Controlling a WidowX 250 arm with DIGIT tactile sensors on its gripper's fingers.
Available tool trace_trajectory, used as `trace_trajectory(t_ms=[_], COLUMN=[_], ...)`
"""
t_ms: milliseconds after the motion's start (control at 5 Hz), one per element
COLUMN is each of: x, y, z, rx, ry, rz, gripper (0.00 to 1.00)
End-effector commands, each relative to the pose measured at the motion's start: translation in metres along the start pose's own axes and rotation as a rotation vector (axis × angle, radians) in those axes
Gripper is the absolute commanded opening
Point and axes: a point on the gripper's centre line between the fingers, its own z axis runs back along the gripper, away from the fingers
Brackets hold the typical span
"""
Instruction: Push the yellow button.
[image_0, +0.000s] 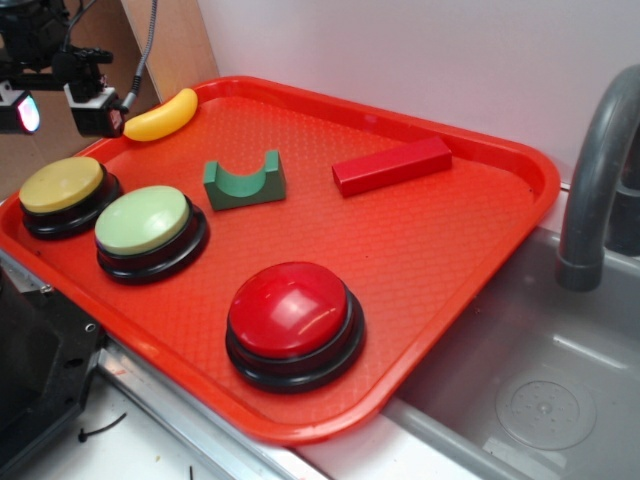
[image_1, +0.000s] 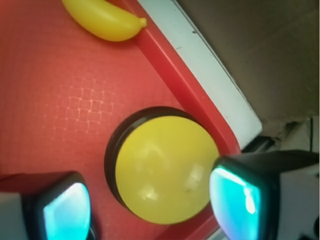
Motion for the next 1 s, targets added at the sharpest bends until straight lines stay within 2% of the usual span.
trace_trajectory(t_ms=[0, 800], x=[0.006, 0.004], y=[0.017, 0.013], z=[0.032, 0.052], rx=[-0.009, 0.011], ry=[-0.075, -0.094], rz=[0.033, -0.005], gripper=[1.0, 1.0])
